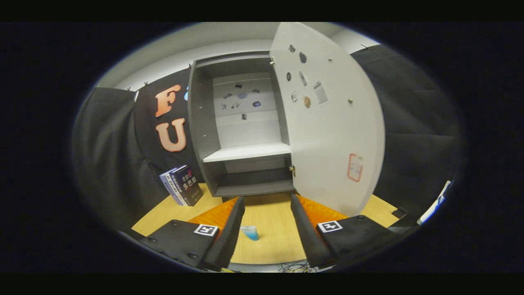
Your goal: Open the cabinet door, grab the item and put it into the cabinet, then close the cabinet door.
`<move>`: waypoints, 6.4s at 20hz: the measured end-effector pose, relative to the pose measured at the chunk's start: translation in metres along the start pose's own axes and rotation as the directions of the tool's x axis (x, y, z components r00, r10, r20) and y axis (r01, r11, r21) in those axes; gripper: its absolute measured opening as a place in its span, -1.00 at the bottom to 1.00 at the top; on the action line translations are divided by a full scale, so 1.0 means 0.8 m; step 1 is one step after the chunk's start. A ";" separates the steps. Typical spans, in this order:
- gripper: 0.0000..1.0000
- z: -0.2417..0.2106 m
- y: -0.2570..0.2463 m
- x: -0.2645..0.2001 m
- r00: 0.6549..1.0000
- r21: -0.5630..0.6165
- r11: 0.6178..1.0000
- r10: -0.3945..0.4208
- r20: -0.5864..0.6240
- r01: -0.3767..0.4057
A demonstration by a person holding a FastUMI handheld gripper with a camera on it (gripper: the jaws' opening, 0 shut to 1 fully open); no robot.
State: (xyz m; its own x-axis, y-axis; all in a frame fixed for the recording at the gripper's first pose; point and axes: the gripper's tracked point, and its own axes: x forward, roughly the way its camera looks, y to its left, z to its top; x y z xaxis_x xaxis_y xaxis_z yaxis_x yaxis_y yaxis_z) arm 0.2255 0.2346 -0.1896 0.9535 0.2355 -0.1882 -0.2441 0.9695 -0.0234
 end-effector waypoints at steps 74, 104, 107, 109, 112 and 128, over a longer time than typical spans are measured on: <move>0.18 0.221 0.131 0.312 0.980 -0.065 0.997 0.023 -0.196 -0.037; 0.25 0.207 0.123 0.446 0.969 -0.104 0.994 -0.004 -0.248 -0.022; 0.69 0.215 0.119 0.432 0.973 -0.107 0.994 -0.020 -0.229 -0.005; 0.81 0.225 0.119 0.418 0.979 -0.102 0.995 -0.027 -0.201 0.006; 0.92 0.238 0.122 0.383 0.988 -0.102 0.995 -0.029 -0.154 0.013; 0.94 0.217 0.143 0.085 0.998 -0.101 0.994 -0.023 0.054 0.029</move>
State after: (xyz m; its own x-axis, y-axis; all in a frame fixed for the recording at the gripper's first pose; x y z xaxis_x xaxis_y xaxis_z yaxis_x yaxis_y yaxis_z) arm 0.2930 0.3734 -0.0343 0.9670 0.2163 -0.1344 -0.2334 0.9639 -0.1281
